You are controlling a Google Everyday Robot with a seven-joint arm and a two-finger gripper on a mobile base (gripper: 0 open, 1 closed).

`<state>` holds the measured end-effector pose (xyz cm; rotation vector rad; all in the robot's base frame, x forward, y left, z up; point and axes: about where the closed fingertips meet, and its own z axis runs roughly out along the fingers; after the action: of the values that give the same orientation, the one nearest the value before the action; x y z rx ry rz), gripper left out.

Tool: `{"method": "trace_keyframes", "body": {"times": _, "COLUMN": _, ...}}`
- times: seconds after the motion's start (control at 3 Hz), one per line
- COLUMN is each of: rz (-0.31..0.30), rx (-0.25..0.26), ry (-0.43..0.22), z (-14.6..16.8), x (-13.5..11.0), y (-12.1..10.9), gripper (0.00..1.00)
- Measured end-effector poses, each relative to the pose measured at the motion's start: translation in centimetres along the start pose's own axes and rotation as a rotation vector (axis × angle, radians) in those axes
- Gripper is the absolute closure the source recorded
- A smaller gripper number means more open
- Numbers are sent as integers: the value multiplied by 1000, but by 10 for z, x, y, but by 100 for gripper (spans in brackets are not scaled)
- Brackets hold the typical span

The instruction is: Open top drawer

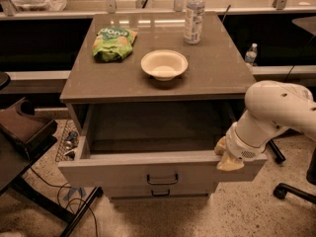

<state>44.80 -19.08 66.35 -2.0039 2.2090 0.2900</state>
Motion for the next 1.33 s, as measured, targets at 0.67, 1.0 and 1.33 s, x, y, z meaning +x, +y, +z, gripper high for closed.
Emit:
{"method": "trace_keyframes", "body": {"times": 0.67, "rz": -40, "rx": 28, "ry": 21, "z": -15, "x": 5, "y": 22, "gripper": 100}}
{"method": "trace_keyframes", "body": {"times": 1.0, "rz": -40, "rx": 28, "ry": 21, "z": -15, "x": 5, "y": 22, "gripper": 100}}
{"method": "trace_keyframes", "body": {"times": 1.33, "rz": -40, "rx": 28, "ry": 22, "z": -16, "x": 5, "y": 23, "gripper": 82}}
